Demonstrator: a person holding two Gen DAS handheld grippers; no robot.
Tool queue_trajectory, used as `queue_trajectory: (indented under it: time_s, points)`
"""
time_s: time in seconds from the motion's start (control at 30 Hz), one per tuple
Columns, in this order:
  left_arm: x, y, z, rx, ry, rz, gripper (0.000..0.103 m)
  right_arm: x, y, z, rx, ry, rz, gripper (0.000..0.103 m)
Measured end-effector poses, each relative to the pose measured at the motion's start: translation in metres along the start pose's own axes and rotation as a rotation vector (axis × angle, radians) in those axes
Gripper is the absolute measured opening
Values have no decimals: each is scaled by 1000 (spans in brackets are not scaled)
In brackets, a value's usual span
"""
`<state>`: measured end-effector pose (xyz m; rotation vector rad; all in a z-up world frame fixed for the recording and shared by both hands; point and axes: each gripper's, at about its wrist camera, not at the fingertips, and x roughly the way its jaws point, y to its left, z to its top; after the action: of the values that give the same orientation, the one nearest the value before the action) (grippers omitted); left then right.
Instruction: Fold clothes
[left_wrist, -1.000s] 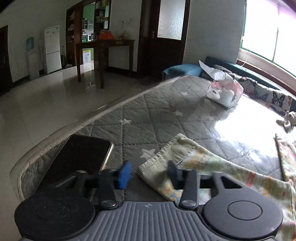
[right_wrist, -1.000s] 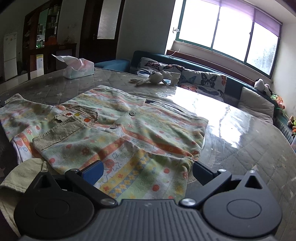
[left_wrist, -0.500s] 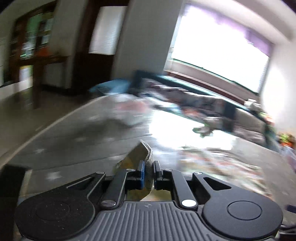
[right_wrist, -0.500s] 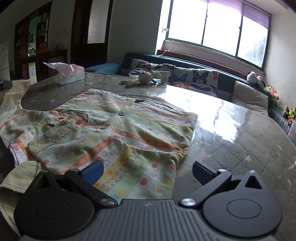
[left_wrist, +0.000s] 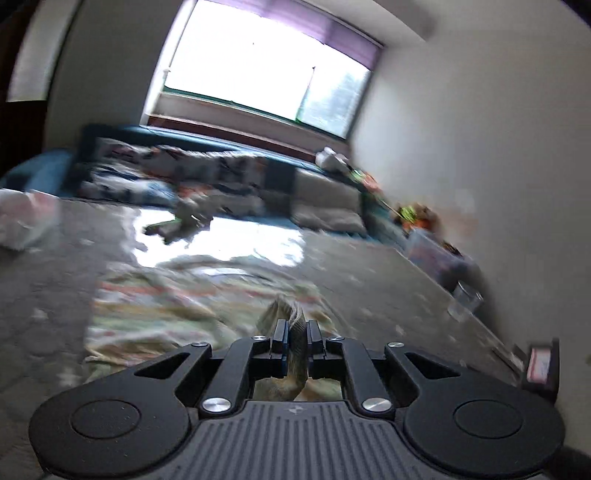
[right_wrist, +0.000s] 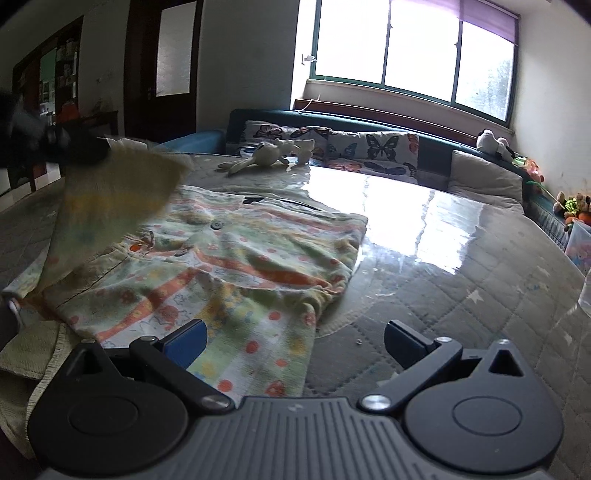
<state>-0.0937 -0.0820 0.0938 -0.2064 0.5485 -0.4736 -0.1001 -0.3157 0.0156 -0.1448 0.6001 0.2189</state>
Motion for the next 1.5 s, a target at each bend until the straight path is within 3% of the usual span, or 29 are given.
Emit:
queue_trajectory:
  time_s: [0.1, 0.17, 0.23, 0.37, 0.53, 0.6, 0.77, 0.83, 0.9, 1.07, 1.33, 1.47, 1.5]
  points:
    - [4, -2, -12, 35, 51, -32, 18, -1, -3, 0, 5, -3, -4, 103]
    - [1, -2, -19, 58, 62, -20, 28, -2, -4, 3, 7, -6, 5, 103]
    - [-5, 5, -22, 74, 54, 10, 40, -3, -5, 6, 12, -9, 21, 103]
    - [-24, 33, -27, 83, 45, 122, 51, -5, -5, 16, 35, -8, 102, 103]
    - [-37, 73, -36, 68, 74, 283, 54, 0, 9, 23, 28, 12, 181, 103]
    - [-40, 88, -41, 54, 89, 335, 55, 3, 17, 25, 10, 19, 201, 98]
    - [-42, 110, -49, 11, 109, 392, 57, 12, 32, 30, -27, 45, 230, 91]
    - [-41, 113, -51, 6, 114, 397, 57, 16, 35, 32, -25, 55, 239, 86]
    - [-40, 111, -52, 13, 117, 391, 57, 23, 34, 35, -8, 73, 251, 71]
    - [-36, 102, -53, 58, 113, 369, 57, 38, 33, 37, 42, 110, 285, 47]
    - [-37, 99, -52, 81, 108, 365, 61, 46, 30, 33, 95, 131, 272, 35]
    - [-36, 98, -53, 90, 113, 366, 61, 44, 29, 34, 102, 117, 238, 5]
    - [-36, 98, -53, 93, 112, 366, 61, 42, 28, 35, 102, 108, 227, 4]
